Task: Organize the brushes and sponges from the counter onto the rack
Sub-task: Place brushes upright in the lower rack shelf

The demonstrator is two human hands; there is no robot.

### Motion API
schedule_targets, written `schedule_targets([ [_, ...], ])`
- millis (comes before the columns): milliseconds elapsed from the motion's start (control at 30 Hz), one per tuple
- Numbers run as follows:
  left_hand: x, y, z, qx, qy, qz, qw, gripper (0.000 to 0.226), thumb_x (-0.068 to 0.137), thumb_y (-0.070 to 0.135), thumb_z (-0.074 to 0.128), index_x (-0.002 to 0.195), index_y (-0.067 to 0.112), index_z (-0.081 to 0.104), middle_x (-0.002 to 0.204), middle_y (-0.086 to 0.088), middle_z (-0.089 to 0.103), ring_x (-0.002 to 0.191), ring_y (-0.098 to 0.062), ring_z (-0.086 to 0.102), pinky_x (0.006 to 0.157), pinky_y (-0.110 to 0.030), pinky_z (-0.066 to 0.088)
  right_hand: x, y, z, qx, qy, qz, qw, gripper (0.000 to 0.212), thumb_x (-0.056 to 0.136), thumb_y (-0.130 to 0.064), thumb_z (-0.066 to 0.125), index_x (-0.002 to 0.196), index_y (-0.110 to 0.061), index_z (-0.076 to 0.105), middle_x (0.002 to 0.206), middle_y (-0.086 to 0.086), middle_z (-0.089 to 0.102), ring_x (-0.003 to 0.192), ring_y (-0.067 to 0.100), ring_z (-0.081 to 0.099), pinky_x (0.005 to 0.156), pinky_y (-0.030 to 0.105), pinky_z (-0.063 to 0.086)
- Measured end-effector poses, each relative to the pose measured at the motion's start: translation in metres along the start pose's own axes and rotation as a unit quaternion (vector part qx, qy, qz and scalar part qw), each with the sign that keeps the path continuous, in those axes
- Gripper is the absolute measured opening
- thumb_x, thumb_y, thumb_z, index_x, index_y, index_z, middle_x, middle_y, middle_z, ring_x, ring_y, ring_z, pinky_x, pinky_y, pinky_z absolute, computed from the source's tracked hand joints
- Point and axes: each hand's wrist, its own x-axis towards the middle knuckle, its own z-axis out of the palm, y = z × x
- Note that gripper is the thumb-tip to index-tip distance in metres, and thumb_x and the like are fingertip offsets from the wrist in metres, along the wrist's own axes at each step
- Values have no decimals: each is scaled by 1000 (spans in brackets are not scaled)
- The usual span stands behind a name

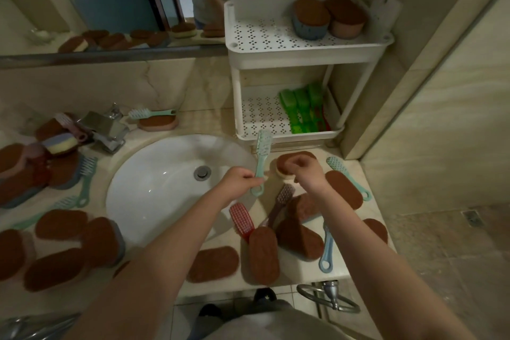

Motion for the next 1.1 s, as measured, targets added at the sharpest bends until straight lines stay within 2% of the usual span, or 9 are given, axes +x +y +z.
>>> schedule_targets([
  [167, 11, 16, 17, -12, 15, 3, 1000, 25, 87, 19, 64, 65, 10, 56, 52, 2, 38, 47, -8, 36, 36, -11, 27, 10, 41, -51, -126, 167, 71, 975, 25, 90, -23, 57, 111, -12, 64, 114, 12, 66, 107, 31, 59, 86, 33, 45],
  [233, 17, 21, 26, -9, 15, 3, 1000, 22, 87, 18, 64, 67, 9, 59, 53, 1, 40, 49, -8, 38, 37, -10, 27, 17, 58, -70, -169, 193, 94, 962, 31, 90, -23, 55, 117, -10, 62, 121, 15, 63, 114, 34, 56, 93, 35, 44],
  [367, 32, 29, 44, -5, 2, -14, 1000, 19, 85, 18, 66, 90, 0, 70, 63, -3, 53, 58, -11, 47, 55, -21, 38, 38, 78, -94, -259, 170, 142, 940, 43, 87, -34, 56, 122, -9, 56, 125, 17, 59, 117, 37, 52, 97, 40, 46],
  [500, 48, 35, 54, 24, -6, -13, 1000, 16, 85, 20, 66, 90, 5, 70, 57, 2, 49, 53, -7, 43, 43, -12, 32, 58, 79, -91, -270, 149, 175, 935, 53, 83, -46, 56, 122, -10, 53, 125, 15, 56, 118, 36, 49, 98, 43, 44],
  [600, 60, 37, 58, 31, 4, -17, 999, 14, 84, 21, 67, 81, 7, 70, 57, -1, 49, 52, -8, 42, 48, -19, 32, 69, 72, -85, -288, 153, 206, 922, 65, 77, -53, 63, 126, -12, 50, 127, 11, 53, 120, 32, 48, 98, 42, 41],
  [733, 69, 39, 62, 24, 6, -22, 999, 22, 84, 21, 67, 90, 0, 72, 77, -11, 63, 63, -13, 52, 58, -24, 39, 83, 68, -82, -284, 156, 243, 914, 51, 80, -38, 63, 125, -15, 52, 129, 10, 55, 121, 29, 49, 98, 39, 38],
  [833, 73, 39, 64, 11, 7, -28, 1000, 19, 84, 23, 68, 88, 5, 73, 86, -17, 68, 73, -19, 57, 66, -29, 43, 89, 66, -83, -292, 148, 235, 915, 42, 85, -34, 58, 122, -16, 57, 128, 10, 57, 120, 29, 51, 96, 37, 39],
  [967, 74, 41, 65, -8, 11, -38, 999, 13, 83, 22, 68, 84, 9, 70, 84, -15, 66, 72, -21, 55, 60, -29, 42, 90, 72, -86, -291, 139, 211, 923, 46, 82, -40, 59, 120, -14, 59, 124, 12, 59, 118, 32, 53, 95, 39, 42],
  [1100, 75, 45, 64, -16, 20, -46, 999, 14, 84, 20, 67, 87, 7, 70, 82, -12, 63, 67, -20, 52, 45, -17, 38, 89, 77, -87, -285, 128, 183, 932, 52, 79, -41, 64, 120, -11, 55, 121, 15, 60, 113, 34, 56, 93, 40, 46],
])
